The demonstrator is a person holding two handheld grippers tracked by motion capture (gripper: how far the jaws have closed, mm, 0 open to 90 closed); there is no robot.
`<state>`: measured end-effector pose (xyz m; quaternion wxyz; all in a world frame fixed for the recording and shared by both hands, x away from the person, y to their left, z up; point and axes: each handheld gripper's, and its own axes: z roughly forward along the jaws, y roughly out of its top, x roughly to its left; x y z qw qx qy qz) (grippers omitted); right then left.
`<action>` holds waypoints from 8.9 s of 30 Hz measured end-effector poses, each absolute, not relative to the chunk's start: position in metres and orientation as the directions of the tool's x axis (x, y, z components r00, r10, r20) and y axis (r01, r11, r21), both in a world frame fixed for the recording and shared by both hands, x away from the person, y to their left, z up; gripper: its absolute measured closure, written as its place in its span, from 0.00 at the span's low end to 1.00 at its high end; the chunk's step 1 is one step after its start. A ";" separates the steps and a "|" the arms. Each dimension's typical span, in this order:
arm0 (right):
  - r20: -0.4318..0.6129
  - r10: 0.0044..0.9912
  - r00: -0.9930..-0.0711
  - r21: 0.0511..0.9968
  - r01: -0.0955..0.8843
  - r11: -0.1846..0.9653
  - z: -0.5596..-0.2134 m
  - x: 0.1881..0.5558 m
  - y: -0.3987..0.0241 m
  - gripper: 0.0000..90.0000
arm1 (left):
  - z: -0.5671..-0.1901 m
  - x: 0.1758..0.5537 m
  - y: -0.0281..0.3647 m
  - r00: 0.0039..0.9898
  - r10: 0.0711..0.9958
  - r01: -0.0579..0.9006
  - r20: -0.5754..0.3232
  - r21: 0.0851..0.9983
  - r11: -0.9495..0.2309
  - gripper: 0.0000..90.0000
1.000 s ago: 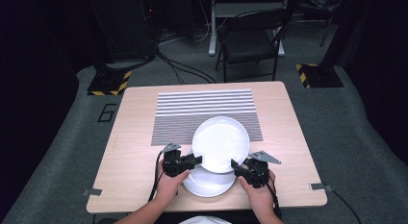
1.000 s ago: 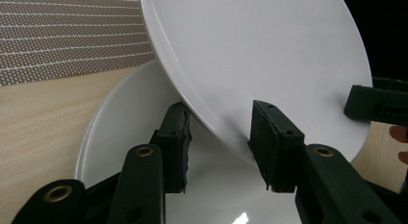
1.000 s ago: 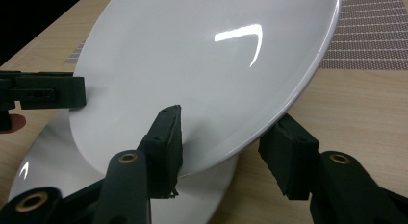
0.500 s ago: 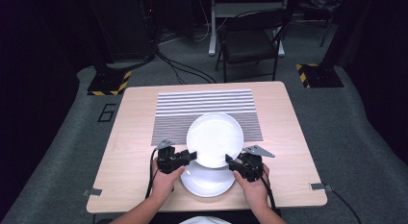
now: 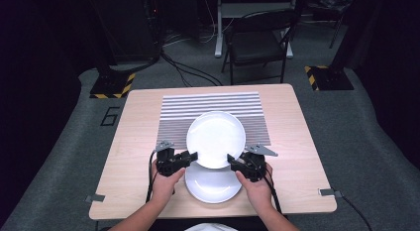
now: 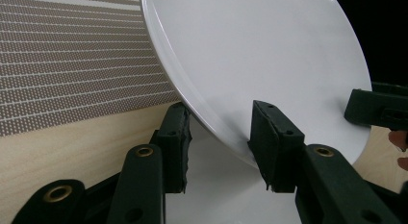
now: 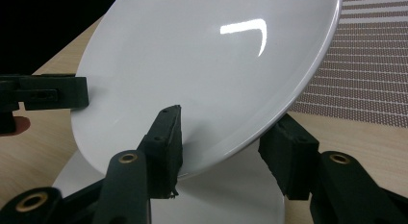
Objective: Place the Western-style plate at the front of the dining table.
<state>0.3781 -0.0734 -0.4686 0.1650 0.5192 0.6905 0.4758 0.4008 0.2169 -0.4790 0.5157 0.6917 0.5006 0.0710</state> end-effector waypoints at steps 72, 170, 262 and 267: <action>0.242 0.864 -0.442 0.837 0.545 0.045 -0.465 0.449 -0.050 0.56 | -0.478 0.454 0.230 0.425 0.823 0.570 -0.377 0.818 0.080 0.66; 0.214 0.911 -0.353 0.808 0.588 0.038 -0.499 0.510 -0.060 0.58 | -0.511 0.509 0.211 0.375 0.841 0.609 -0.391 0.787 0.094 0.66; 0.318 0.905 -0.283 0.698 0.716 -0.022 -0.518 0.540 -0.058 0.58 | -0.526 0.537 0.208 0.280 0.867 0.696 -0.412 0.709 0.112 0.66; 0.317 0.906 -0.279 0.698 0.715 -0.024 -0.518 0.540 -0.057 0.57 | -0.526 0.538 0.209 0.277 0.865 0.698 -0.419 0.706 0.119 0.66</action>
